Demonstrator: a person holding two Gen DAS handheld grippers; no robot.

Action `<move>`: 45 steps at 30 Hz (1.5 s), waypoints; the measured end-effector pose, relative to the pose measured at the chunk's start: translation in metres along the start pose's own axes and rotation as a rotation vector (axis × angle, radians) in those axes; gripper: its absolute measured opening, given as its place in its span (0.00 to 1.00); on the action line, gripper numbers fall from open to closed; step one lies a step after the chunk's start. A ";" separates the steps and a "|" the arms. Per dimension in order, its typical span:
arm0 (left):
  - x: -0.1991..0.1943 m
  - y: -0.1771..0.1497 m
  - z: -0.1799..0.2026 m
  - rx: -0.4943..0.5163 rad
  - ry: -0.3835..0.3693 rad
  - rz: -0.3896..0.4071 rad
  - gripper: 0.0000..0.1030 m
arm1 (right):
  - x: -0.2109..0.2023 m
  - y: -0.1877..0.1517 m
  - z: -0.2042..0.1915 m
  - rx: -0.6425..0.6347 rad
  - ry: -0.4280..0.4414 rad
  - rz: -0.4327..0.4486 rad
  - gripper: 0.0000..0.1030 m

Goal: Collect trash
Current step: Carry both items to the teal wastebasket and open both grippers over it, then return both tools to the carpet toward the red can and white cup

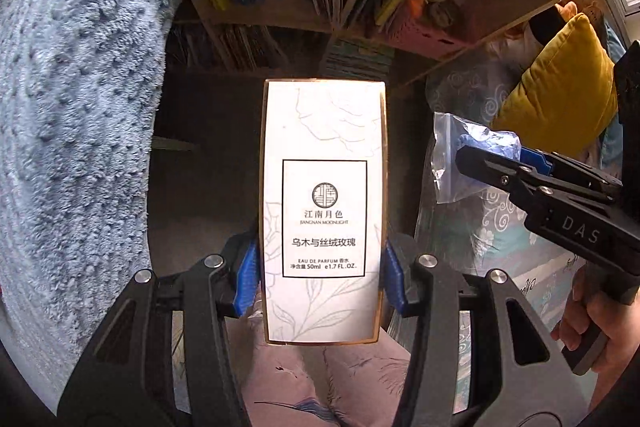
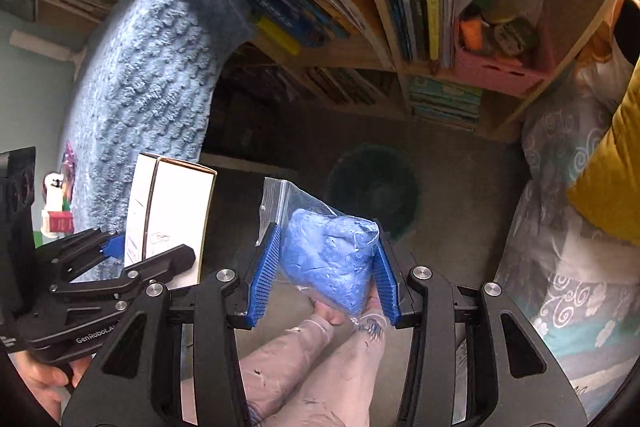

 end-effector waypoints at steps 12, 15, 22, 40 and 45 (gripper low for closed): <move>0.036 0.028 0.010 -0.017 0.033 -0.043 0.69 | 0.030 0.024 0.016 0.016 0.004 -0.048 0.53; 0.039 0.033 0.011 0.000 0.038 -0.047 0.76 | 0.028 0.031 0.017 0.023 0.008 -0.035 0.67; 0.036 0.037 0.011 0.014 0.043 -0.037 0.80 | 0.022 0.037 0.022 0.032 0.005 -0.024 0.67; -0.022 0.020 -0.011 -0.031 0.085 0.078 0.81 | -0.011 0.035 -0.004 -0.078 0.017 0.027 0.73; -0.049 0.006 -0.029 -0.092 0.106 0.129 0.85 | -0.019 0.037 -0.039 -0.177 0.043 0.023 0.77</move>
Point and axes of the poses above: each gripper's, at about its wrist camera, not at the fingertips, and x roughly the way its jaws point, z to its right, y to its top, the point moved 6 cm from there along x, roughly the way its jaws point, and after that the axes turned 8 degrees about x, right-handed, at the moved point
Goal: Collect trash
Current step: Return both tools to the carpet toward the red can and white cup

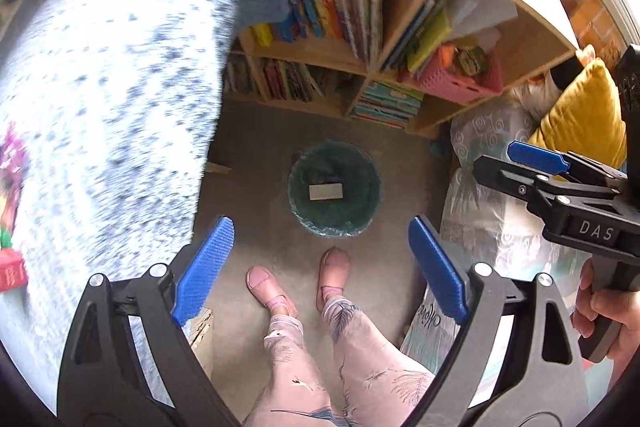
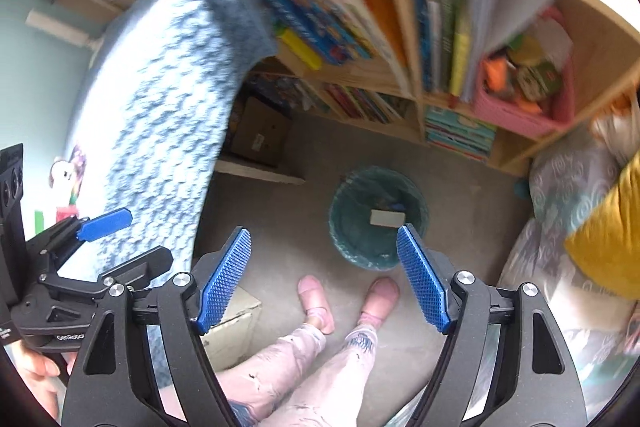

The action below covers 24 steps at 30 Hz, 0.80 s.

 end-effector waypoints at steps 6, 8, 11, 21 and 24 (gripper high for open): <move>-0.038 -0.022 -0.041 -0.129 0.046 0.068 0.86 | -0.007 0.014 -0.070 -0.197 0.068 -0.004 0.79; -0.053 -0.030 -0.057 -0.187 0.076 0.094 0.88 | -0.009 0.019 -0.093 -0.269 0.086 -0.007 0.82; -0.079 -0.046 -0.084 -0.293 0.133 0.137 0.90 | -0.012 0.026 -0.134 -0.401 0.113 -0.016 0.82; -0.139 -0.120 -0.177 -0.731 0.266 0.230 0.93 | -0.006 0.027 -0.258 -0.801 0.175 -0.068 0.82; -0.144 -0.141 -0.201 -0.812 0.298 0.224 0.93 | 0.004 0.021 -0.287 -0.880 0.184 -0.097 0.82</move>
Point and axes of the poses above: each gripper's, at about its wrist camera, not at the fingertips, and x roughly the way its jaws point, z to its right, y to its top, the point moved 6 cm from there along x, roughly the way its jaws point, and after that the axes turned 8 degrees about x, right-handed, at the moved point
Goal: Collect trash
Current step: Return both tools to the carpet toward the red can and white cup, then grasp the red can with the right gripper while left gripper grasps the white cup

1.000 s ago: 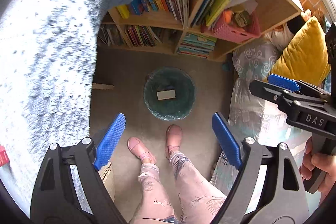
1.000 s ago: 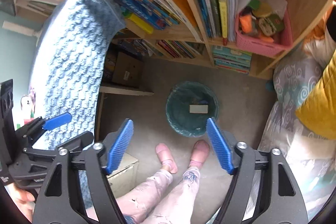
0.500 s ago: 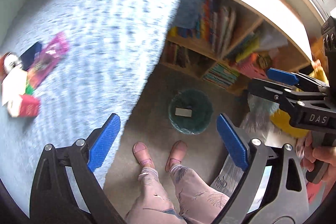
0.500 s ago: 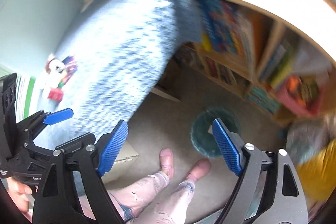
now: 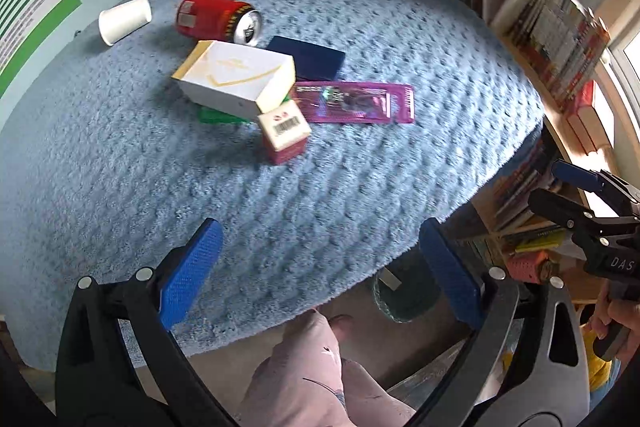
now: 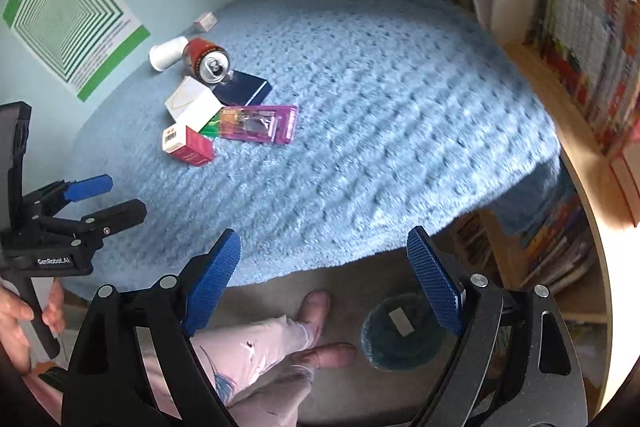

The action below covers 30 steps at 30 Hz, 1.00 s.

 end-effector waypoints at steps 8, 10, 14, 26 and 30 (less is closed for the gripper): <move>0.014 0.016 -0.052 -0.161 0.004 -0.009 0.93 | 0.038 0.051 -0.050 -0.162 0.022 -0.071 0.82; 0.016 0.024 -0.065 -0.202 0.002 -0.005 0.93 | 0.047 0.065 -0.059 -0.194 0.021 -0.084 0.82; 0.014 0.042 -0.090 -0.265 0.016 0.013 0.93 | 0.060 0.094 -0.078 -0.241 0.035 -0.101 0.82; 0.012 0.087 -0.198 -0.388 0.128 0.078 0.93 | 0.113 0.172 -0.163 -0.405 0.110 -0.117 0.82; 0.018 0.097 -0.236 -0.413 0.171 0.076 0.93 | 0.134 0.189 -0.191 -0.458 0.130 -0.133 0.82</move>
Point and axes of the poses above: each gripper's, at about its wrist camera, not at the fingertips, and x roughly the way its jaws point, z to its right, y to its top, the point moved 6 cm from there along x, roughly the way its jaws point, and after that the axes turned 8 degrees about x, right-handed, at the moved point
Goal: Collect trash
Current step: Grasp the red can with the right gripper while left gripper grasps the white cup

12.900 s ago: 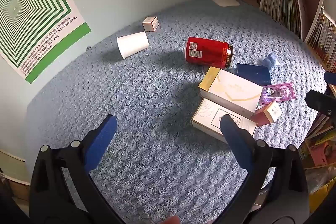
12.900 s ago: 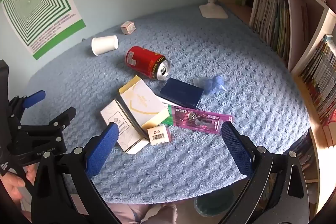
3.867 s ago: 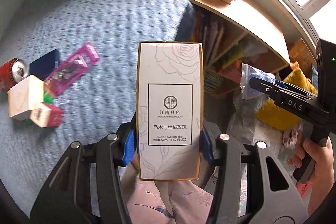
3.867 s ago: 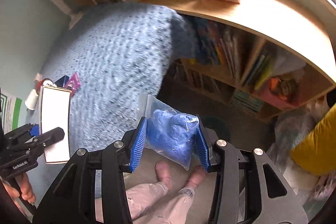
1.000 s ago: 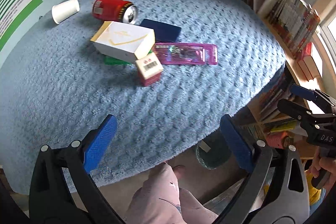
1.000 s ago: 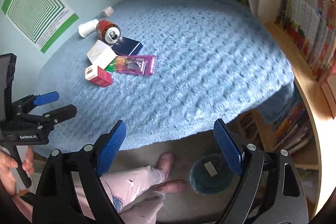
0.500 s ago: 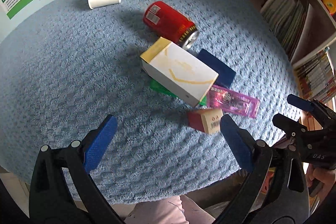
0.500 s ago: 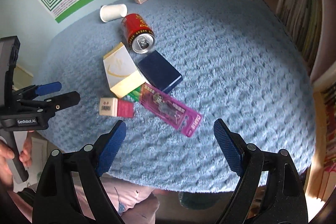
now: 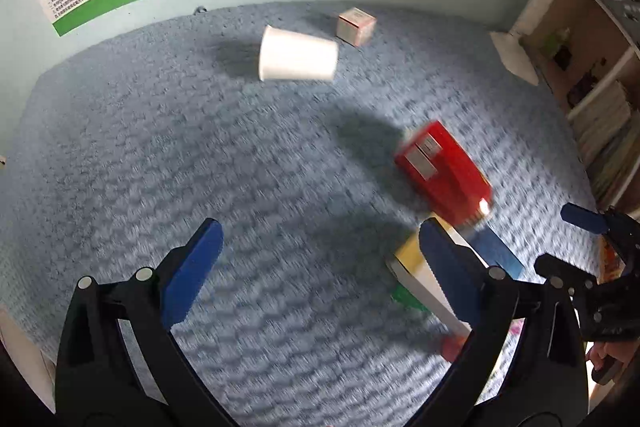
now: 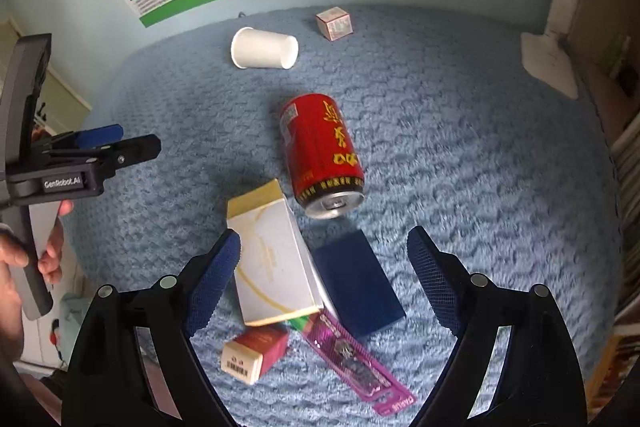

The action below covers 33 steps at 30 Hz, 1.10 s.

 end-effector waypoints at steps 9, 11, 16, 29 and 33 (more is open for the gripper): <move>0.045 0.047 -0.047 -0.004 0.052 -0.030 0.93 | 0.053 0.039 -0.008 -0.015 0.031 -0.081 0.82; 0.058 0.059 -0.053 0.013 0.053 -0.043 0.93 | 0.067 0.044 -0.008 -0.014 0.036 -0.107 0.82; 0.092 0.087 -0.060 0.067 0.066 -0.071 0.93 | 0.097 0.052 -0.004 0.006 0.043 -0.163 0.82; 0.155 0.129 -0.058 0.136 0.007 -0.095 0.69 | 0.135 0.070 -0.010 -0.001 0.051 -0.207 0.62; 0.155 0.121 -0.046 0.165 -0.058 -0.112 0.13 | 0.132 0.076 -0.007 -0.003 0.033 -0.202 0.62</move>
Point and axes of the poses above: each gripper's, at about its wrist camera, not at the fingertips, and x roughly the way its jaws point, z to its right, y to its top, the point moved 6 cm from there along x, roughly the way its jaws point, and after that the axes turned 8 degrees about x, right-handed, at the moved point
